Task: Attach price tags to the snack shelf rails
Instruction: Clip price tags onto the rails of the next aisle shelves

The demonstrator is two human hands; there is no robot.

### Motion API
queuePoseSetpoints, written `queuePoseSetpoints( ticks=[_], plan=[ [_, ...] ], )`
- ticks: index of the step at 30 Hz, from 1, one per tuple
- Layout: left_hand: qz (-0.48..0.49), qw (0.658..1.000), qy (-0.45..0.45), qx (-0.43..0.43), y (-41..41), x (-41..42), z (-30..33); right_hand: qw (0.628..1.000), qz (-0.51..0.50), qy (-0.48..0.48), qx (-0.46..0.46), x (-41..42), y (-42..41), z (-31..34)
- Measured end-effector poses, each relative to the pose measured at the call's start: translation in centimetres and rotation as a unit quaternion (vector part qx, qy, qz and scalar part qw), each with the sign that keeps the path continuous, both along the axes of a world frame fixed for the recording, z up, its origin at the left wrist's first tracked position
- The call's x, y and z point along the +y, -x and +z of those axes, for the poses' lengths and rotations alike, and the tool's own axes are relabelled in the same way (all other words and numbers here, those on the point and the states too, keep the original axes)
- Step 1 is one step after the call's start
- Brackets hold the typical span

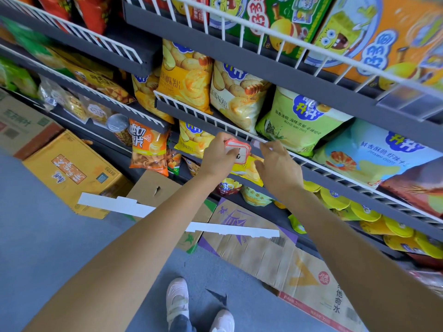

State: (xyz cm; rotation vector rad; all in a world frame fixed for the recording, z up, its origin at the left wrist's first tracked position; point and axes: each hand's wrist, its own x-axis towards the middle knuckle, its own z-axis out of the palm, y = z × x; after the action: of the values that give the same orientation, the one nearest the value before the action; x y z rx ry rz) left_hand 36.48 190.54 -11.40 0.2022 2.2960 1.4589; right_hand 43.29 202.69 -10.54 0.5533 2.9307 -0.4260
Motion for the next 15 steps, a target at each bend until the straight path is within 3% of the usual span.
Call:
queuePoseSetpoints(
  ticks=[2,5,9,15],
  plan=[
    [-0.007,1.0,-0.008,0.008,-0.4,-0.5,0.8,0.987,-0.057,0.14,0.062,-0.8,-0.1,1.3],
    [-0.013,0.999,-0.015,0.033,-0.8,-1.4,2.6,0.919,-0.111,0.362,0.115,-1.6,-0.3,3.4],
    [-0.028,0.997,-0.011,0.068,-1.7,-3.1,5.2,0.896,-0.076,0.405,0.168,-2.6,-0.9,5.9],
    [-0.02,0.992,0.026,0.123,-2.4,-7.1,8.3,0.881,-0.048,0.441,0.165,-5.5,-0.5,8.9]
  ],
)
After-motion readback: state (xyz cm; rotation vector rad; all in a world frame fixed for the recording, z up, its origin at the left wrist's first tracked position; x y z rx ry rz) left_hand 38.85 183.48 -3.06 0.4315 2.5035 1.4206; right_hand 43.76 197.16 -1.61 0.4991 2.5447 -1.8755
